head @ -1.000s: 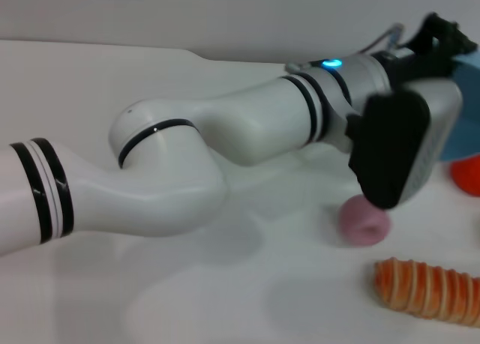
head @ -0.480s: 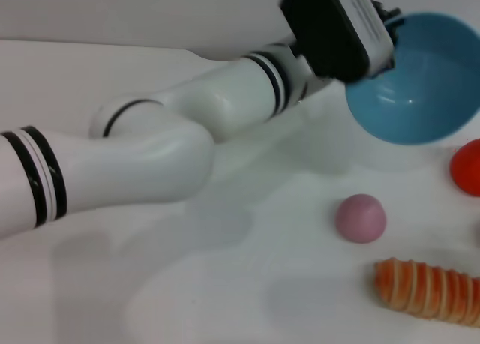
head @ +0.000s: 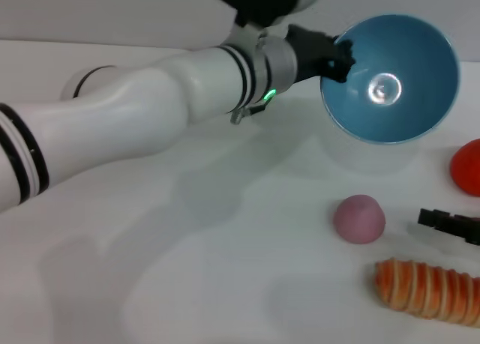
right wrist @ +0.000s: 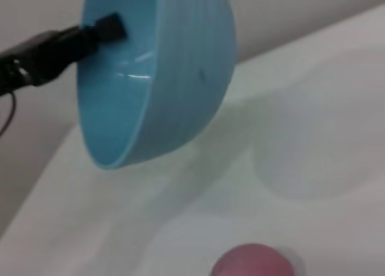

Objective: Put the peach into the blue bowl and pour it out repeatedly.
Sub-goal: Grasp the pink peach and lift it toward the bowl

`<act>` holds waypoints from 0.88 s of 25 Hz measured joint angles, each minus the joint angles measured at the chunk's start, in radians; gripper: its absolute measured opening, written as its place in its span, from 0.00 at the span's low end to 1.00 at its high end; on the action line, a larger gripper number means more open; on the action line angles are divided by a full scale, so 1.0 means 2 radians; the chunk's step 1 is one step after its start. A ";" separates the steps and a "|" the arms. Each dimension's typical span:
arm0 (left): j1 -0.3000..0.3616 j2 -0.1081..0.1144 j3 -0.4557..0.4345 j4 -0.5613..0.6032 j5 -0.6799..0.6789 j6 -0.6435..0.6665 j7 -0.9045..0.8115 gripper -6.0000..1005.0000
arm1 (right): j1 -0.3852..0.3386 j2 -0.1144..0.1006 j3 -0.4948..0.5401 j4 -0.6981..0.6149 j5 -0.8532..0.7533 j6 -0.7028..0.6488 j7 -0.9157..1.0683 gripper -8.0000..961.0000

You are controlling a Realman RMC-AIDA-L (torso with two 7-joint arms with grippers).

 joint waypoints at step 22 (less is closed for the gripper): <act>0.032 -0.001 0.024 -0.001 -0.025 -0.020 -0.010 0.00 | 0.098 0.006 -0.136 0.102 -0.007 0.156 -0.001 0.37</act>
